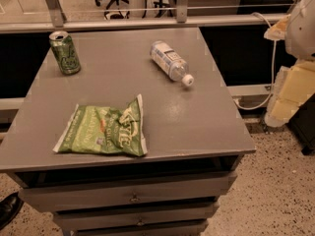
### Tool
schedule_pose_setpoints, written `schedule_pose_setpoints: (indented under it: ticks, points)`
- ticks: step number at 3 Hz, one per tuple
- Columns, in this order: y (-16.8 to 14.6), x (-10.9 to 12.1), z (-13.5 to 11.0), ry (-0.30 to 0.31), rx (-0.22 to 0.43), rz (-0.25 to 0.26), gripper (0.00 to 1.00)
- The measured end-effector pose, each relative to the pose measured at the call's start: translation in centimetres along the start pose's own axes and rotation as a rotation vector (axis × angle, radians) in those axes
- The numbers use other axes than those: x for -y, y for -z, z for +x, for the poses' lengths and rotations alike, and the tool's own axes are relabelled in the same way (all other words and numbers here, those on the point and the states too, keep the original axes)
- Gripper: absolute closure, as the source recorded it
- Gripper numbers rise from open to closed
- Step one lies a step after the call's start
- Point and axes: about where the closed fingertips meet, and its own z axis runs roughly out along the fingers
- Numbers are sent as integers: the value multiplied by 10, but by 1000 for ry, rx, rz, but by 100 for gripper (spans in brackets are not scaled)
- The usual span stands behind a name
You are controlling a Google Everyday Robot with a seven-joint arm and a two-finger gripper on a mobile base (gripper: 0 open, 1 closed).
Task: Pick green can
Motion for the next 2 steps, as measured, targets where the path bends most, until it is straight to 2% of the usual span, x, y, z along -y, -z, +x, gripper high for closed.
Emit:
schedule_pose_setpoints:
  ticks: [1,2]
  points:
    - [0,0,0,0,0,0,0]
    - [-26,11,-41,46,121,-24,0]
